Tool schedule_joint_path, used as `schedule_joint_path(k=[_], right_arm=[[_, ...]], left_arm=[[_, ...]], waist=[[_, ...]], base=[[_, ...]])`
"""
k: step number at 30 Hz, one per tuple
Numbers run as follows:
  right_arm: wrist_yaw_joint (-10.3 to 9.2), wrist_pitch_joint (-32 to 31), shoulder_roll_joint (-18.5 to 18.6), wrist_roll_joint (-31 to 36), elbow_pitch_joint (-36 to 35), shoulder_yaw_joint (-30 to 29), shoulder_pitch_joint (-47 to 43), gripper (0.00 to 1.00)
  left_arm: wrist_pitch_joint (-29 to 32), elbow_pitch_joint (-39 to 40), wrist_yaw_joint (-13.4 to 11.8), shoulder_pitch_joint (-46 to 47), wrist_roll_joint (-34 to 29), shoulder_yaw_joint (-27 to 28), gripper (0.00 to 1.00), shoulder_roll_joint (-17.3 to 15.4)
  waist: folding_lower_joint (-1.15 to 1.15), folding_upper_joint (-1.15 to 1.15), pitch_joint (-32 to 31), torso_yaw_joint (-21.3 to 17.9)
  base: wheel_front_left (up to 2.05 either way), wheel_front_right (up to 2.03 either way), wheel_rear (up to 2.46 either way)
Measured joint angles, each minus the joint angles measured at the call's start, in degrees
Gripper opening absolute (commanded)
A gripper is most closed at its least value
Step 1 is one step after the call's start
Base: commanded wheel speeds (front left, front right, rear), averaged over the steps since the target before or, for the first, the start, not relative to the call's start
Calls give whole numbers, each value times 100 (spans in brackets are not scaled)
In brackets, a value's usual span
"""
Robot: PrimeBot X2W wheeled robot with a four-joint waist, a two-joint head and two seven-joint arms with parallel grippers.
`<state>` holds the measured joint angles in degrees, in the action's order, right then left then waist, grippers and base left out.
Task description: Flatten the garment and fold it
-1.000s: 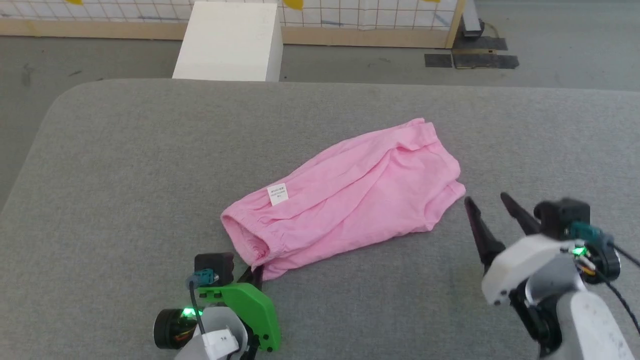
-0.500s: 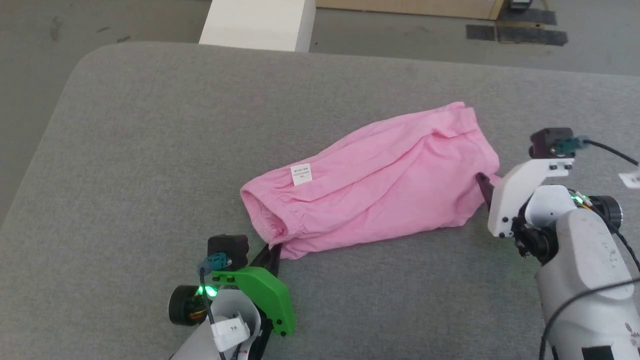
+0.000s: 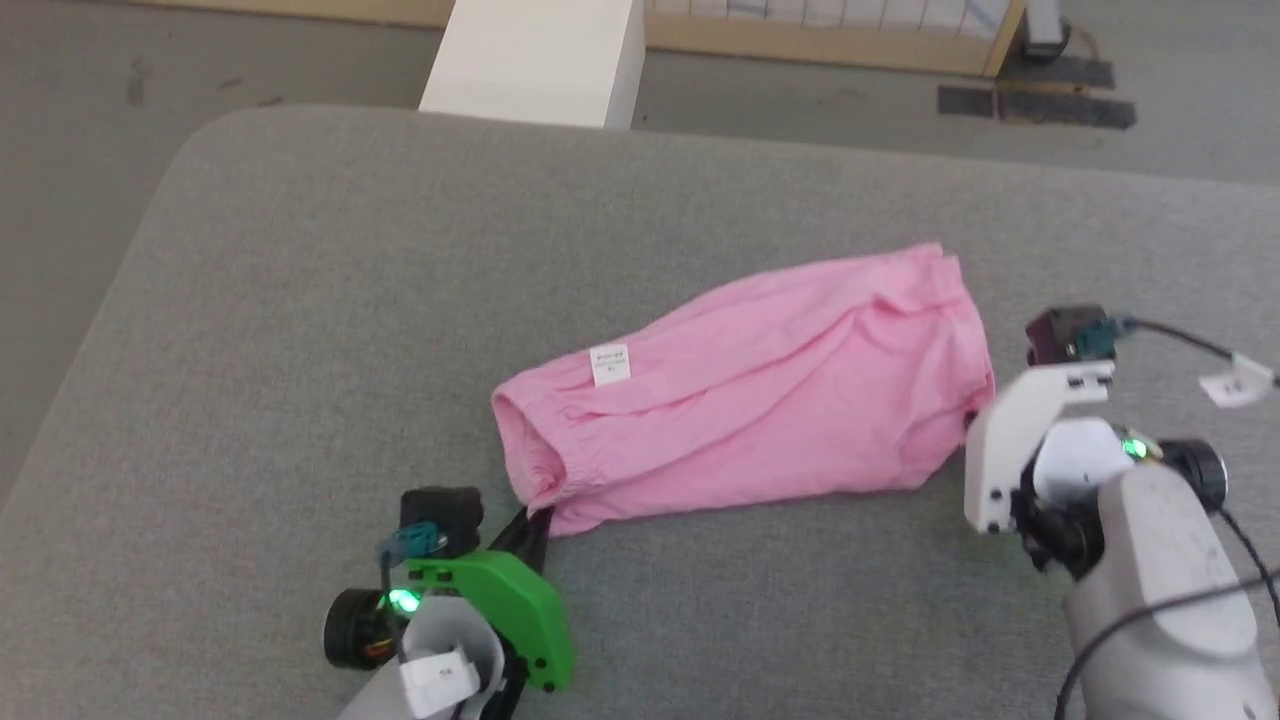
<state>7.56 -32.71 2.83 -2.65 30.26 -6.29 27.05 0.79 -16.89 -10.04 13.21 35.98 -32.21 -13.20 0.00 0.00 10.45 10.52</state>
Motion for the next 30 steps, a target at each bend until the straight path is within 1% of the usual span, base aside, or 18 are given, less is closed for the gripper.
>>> schedule_joint_path(k=[2,5,7,11,14,16,20,21,22,23,30], right_arm=[[0,64,1,-151,-389,44,-344,0],[0,66,-3,-423,-1168,107,-1001,0],[0,15,-3,-605,-1816,141,-1567,0],[0,-143,-1,-989,-2855,122,-2668,0],[0,-155,-1,-1332,-3296,110,-3351,0],[0,-96,-1,-1551,-3382,159,-3649,0],[0,145,-1,-1621,-3322,261,-3891,0],[0,182,1,-1605,-3282,298,-3891,35],[0,205,1,-1596,-3247,319,-3891,100],[0,255,-4,-1599,-3200,328,-3891,100],[0,646,0,-1607,-3181,143,-3891,100]], left_arm=[[90,121,46,-97,66,-10,0,-114],[322,377,81,-301,145,-26,0,-341],[488,604,93,-470,208,-24,0,-503],[780,1043,97,-736,335,0,0,-772],[992,1259,92,-862,464,24,0,-951],[1134,1354,91,-945,544,31,0,-1044],[1492,1480,90,-1137,704,12,0,-1200],[1559,1514,77,-1181,750,15,0,-1225],[1594,1537,36,-1212,781,23,48,-1235],[1637,1570,10,-1246,823,26,100,-1251],[1475,1863,-122,-1571,972,244,100,-1293]], waist=[[0,0,-117,-42],[0,0,-300,-118],[0,0,-409,-197],[0,0,-541,-390],[0,0,-596,-532],[0,0,-616,-619],[0,0,-635,-795],[0,0,-638,-834],[0,0,-641,-861],[0,0,-645,-889],[0,0,-732,-935]], base=[[0,0,0],[0,0,0],[0,0,0],[0,0,0],[0,0,0],[0,0,0],[0,0,0],[0,0,0],[0,0,0],[0,0,0],[0,0,0]])
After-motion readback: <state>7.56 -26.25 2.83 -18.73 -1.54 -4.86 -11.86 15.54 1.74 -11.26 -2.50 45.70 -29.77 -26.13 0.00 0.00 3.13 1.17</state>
